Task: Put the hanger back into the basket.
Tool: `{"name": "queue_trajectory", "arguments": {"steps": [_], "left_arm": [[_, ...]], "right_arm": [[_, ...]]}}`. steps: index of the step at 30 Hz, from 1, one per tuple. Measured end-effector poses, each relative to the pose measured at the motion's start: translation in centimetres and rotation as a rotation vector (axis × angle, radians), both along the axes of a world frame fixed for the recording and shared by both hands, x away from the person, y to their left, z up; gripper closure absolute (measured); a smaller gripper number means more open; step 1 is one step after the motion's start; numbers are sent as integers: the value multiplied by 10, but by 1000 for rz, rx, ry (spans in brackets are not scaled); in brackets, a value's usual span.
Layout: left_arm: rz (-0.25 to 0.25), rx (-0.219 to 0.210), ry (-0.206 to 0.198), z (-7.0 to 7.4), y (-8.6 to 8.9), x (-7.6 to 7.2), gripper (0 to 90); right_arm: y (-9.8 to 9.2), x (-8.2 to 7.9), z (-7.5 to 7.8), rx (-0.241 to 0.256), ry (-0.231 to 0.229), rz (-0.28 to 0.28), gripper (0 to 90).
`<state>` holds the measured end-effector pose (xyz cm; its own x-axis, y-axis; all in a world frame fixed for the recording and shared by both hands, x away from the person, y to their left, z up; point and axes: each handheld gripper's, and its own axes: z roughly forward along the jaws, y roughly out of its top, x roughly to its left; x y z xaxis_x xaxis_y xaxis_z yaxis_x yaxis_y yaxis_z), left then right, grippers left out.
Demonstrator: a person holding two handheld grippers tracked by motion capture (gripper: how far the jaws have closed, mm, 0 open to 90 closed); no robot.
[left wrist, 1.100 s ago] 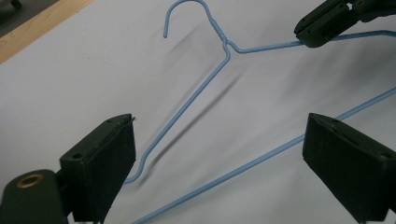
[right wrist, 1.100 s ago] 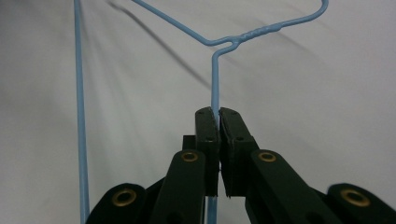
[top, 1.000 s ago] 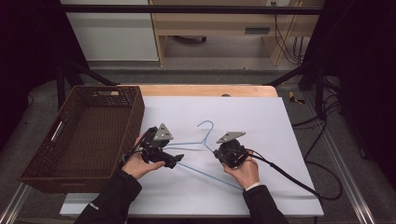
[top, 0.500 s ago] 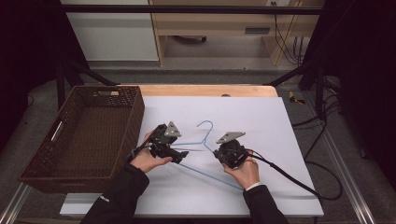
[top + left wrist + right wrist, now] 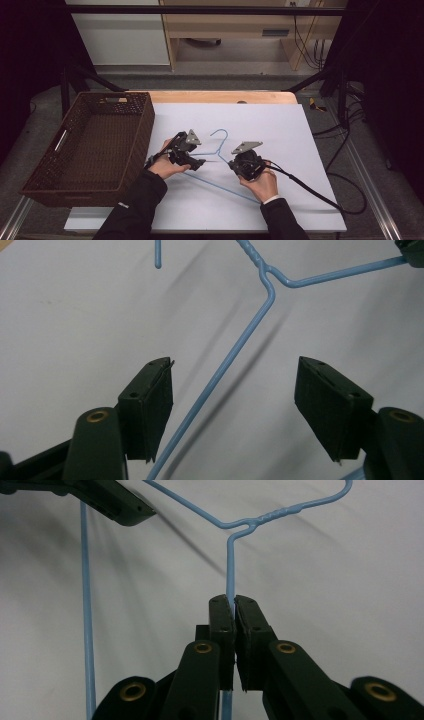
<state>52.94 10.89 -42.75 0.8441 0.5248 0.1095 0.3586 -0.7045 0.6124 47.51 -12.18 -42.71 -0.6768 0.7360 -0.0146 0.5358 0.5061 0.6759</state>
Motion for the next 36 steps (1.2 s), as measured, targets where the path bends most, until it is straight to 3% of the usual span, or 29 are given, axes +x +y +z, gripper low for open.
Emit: {"name": "queue_trajectory", "arguments": {"steps": [15, 19, 28, 36], "left_arm": [[-24, 72, -46, -18, -10, 8, 438], [-30, 69, -64, -19, -15, 9, 525], [-52, 112, -79, -24, -18, 10, 735], [-77, 134, -110, -23, -19, 6, 765]], "right_arm": [[1, 0, -1, -6, 4, 10, 874], [0, 0, 0, -3, -1, 17, 875], [0, -1, 1, 3, 3, 21, 874], [0, -1, 1, 4, 3, 22, 874]]}}
